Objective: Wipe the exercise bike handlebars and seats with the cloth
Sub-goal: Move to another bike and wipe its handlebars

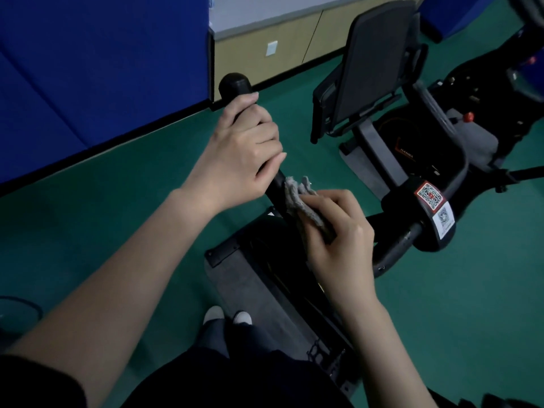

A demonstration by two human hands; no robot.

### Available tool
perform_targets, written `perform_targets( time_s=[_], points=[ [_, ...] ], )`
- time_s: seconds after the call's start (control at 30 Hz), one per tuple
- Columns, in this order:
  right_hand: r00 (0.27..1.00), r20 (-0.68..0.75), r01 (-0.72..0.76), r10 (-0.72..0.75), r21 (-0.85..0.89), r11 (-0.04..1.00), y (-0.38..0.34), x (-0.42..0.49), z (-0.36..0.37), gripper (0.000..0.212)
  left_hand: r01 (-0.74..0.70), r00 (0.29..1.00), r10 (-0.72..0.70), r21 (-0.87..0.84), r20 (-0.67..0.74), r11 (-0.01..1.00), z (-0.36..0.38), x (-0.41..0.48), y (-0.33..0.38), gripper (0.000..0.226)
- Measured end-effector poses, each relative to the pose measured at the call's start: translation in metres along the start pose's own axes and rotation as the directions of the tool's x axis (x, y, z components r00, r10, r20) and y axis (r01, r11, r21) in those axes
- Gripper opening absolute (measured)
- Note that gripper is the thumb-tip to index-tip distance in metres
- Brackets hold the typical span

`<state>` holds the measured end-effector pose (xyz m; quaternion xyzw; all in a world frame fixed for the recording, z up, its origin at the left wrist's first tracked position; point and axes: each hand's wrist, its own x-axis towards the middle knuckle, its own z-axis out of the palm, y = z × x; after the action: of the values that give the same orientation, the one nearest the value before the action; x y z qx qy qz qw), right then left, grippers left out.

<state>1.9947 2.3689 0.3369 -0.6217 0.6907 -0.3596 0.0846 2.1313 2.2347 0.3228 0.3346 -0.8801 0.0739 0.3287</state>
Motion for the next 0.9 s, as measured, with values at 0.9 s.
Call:
perform_targets(
  time_s=[0.9],
  points=[
    [0.922,-0.369,-0.209,0.115,-0.225,0.952,-0.008,-0.026,0.013,0.014,-0.147,0.983,0.145,0.01,0.113,0.989,-0.013,0.0,-0.011,0.031]
  ],
)
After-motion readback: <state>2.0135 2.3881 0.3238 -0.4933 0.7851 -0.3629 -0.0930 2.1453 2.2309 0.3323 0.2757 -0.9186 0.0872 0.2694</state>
